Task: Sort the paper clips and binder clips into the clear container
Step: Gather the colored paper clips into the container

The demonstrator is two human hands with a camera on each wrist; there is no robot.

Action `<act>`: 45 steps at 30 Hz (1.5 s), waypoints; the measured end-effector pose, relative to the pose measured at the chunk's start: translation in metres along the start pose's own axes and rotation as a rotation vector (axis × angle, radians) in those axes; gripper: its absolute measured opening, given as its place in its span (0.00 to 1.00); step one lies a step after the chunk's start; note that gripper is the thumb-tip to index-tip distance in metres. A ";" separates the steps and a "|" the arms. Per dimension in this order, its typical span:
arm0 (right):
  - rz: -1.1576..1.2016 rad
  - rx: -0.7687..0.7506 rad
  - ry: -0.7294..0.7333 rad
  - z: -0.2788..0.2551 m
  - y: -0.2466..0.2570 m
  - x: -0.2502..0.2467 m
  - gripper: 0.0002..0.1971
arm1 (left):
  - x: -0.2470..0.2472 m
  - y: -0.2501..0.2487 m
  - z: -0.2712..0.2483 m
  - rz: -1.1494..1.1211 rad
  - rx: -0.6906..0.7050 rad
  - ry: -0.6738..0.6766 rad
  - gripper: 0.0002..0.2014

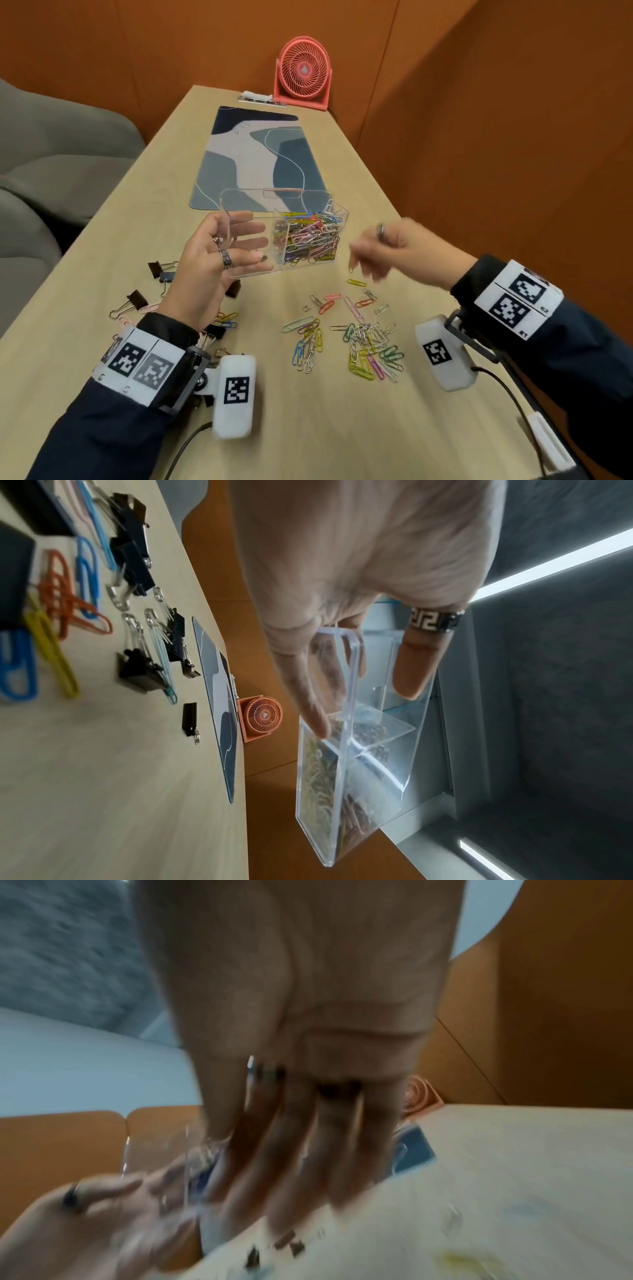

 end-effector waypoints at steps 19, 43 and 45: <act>-0.287 0.339 0.125 -0.018 -0.078 0.028 0.22 | 0.000 0.005 0.001 0.037 -0.003 0.010 0.23; -0.330 0.249 0.143 -0.019 -0.070 0.050 0.14 | 0.000 0.007 0.002 0.048 -0.007 0.014 0.23; -0.341 0.241 0.151 -0.018 -0.069 0.049 0.09 | 0.000 0.007 0.002 0.051 -0.007 0.017 0.23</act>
Point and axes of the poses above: each hand's wrist, its own z-axis towards the middle knuckle, its own x-axis out of the palm, y = z × x, the point moved 2 cm from there along z, towards the middle knuckle, and after that the axes turned 4 degrees about z, right-handed, at the moved point
